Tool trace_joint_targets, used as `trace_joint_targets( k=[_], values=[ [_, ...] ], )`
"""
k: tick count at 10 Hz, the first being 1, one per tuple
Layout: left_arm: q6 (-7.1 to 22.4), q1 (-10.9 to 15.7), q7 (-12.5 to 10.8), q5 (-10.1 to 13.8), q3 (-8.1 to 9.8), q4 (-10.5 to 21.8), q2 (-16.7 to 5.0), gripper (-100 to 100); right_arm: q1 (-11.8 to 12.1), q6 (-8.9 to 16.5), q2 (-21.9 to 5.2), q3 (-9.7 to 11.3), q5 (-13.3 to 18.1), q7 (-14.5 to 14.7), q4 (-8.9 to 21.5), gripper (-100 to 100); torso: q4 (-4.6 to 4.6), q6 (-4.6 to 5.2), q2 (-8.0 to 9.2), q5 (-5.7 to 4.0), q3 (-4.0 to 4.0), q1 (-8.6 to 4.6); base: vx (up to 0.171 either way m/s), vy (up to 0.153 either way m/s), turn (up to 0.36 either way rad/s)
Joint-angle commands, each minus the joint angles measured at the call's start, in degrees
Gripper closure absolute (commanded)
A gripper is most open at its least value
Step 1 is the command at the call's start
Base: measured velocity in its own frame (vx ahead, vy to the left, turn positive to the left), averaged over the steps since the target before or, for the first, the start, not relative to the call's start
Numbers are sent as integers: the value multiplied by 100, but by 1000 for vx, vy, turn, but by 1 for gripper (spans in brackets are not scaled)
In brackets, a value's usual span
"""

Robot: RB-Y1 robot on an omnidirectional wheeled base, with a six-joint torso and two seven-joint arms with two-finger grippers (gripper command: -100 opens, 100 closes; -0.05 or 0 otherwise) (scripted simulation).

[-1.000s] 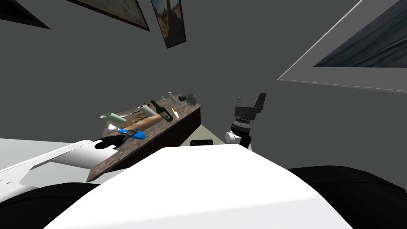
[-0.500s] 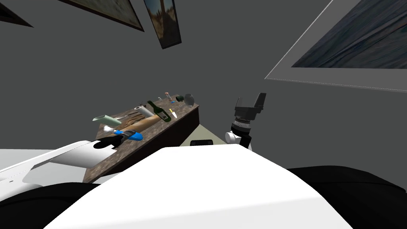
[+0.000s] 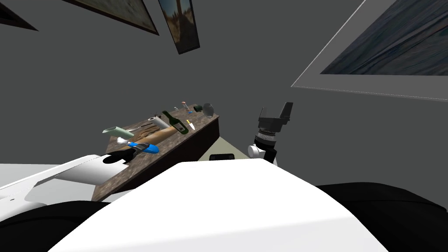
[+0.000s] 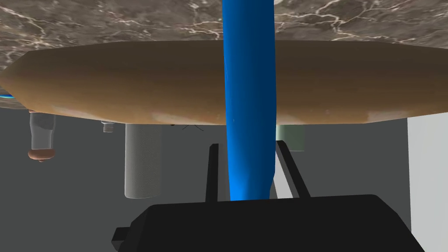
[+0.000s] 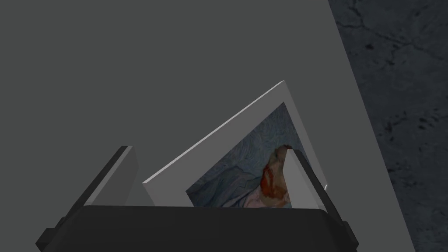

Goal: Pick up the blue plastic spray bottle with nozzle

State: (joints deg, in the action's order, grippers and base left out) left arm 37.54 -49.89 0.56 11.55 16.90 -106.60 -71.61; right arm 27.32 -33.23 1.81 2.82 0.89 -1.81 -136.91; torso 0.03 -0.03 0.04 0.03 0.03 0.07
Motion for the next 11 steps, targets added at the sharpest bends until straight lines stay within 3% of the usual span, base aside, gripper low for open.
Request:
trace_joint_targets(
  k=[1, 9, 10, 11],
  values=[
    [17, -96, -7, -38, 55, -195, -11, 100, 0, 0, 0, 0, 0, 0, 0, 0, 0, 0, 0, 0, 0, 0, 43, 1, 190],
    [117, -482, -20, -284, 215, -1125, -85, 100, 1, 0, 0, 0, 0, 0, 0, 0, -5, -2, -21, -5, -13, -3, 69, 9, 170],
    [103, -474, -19, -250, 223, -1055, -86, 100, 1, 0, 0, 0, 0, 0, 0, 0, -5, -2, -22, -6, -13, -2, 29, 3, 35],
    [102, -481, -19, -250, 229, -1066, -89, 0, 0, 0, 0, 0, 0, 0, 0, 0, -5, 3, -15, -5, -10, -2, 0, 0, 0]
  ],
)
